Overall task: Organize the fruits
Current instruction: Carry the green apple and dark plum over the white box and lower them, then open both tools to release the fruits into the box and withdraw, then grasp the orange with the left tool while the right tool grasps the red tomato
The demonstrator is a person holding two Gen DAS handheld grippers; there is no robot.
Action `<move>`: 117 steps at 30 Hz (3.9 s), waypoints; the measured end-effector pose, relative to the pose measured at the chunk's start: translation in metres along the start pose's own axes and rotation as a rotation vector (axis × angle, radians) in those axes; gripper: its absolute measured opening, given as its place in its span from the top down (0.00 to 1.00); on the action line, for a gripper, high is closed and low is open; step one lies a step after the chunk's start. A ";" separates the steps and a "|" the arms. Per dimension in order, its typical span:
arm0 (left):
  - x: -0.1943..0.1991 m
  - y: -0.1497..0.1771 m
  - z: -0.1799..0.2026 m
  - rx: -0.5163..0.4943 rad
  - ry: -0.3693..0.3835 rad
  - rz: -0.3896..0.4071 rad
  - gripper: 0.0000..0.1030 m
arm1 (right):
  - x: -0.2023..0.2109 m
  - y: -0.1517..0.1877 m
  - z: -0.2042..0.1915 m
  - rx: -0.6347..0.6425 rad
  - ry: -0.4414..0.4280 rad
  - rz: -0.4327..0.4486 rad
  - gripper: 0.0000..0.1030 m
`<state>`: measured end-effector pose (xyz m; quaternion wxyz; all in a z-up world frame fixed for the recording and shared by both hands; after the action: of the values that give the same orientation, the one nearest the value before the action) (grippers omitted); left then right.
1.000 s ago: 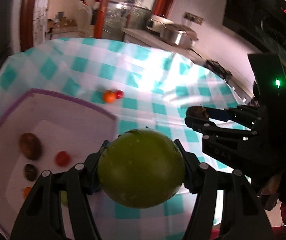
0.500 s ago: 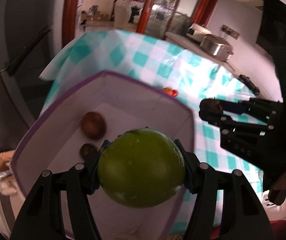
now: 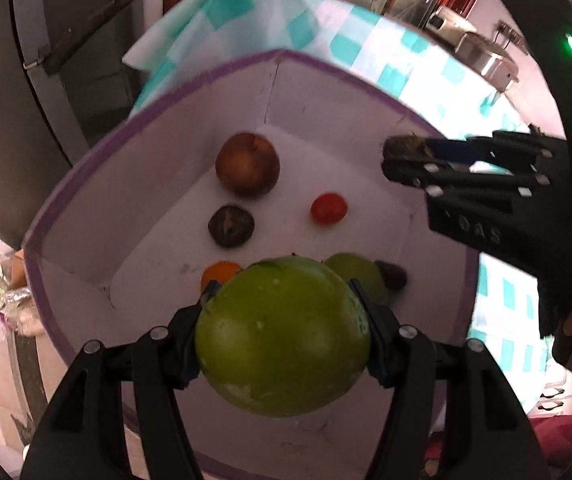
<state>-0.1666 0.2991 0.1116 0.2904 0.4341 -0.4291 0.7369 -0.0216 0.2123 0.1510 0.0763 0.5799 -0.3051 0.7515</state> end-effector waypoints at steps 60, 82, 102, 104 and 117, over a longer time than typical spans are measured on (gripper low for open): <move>0.042 -0.031 0.051 0.024 0.144 0.208 0.02 | 0.049 0.213 0.123 -0.673 -0.015 0.079 0.16; -0.034 -0.118 0.215 -0.141 0.069 0.205 0.02 | -0.150 0.143 0.246 -0.394 -0.010 0.067 0.38; -0.207 -0.214 0.284 -0.469 -0.133 -0.359 0.03 | -0.180 0.090 0.262 0.138 -0.102 0.264 0.66; -0.223 -0.216 0.288 -0.517 -0.153 -0.399 0.05 | -0.179 0.097 0.266 0.097 -0.103 0.268 0.67; -0.307 -0.194 0.292 -0.627 -0.238 -0.580 0.21 | -0.147 0.183 0.296 -0.306 -0.096 0.222 0.67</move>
<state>0.2423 0.1135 -0.0131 0.5514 0.5094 -0.5227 0.4039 0.1828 -0.0612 -0.0101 0.0657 0.5595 -0.4811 0.6718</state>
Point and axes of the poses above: each gripper's, at about its wrist camera, not at the fingertips, and x roughly against the way its jaws point, z to its right, y to its underside, the point moved 1 cm from there along -x, roughly the way its jaws point, and after that the axes turned 15 degrees about x, right-handed, at the moved point
